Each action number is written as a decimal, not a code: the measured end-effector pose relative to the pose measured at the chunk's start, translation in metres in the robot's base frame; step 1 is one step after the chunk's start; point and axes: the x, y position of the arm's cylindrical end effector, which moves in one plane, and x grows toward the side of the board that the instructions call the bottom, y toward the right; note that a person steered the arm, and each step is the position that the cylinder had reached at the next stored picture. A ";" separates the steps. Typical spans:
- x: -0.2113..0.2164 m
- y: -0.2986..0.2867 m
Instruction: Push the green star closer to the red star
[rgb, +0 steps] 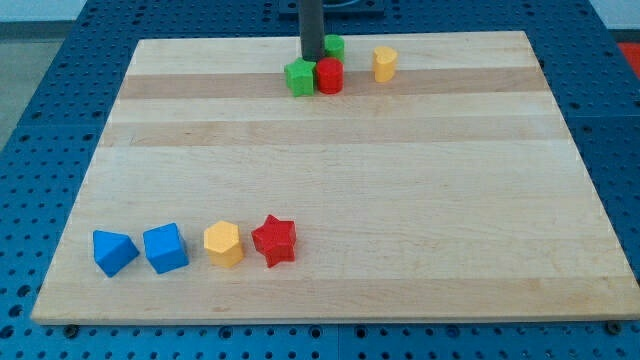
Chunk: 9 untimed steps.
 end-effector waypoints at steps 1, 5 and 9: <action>0.019 0.004; 0.004 -0.045; 0.089 -0.057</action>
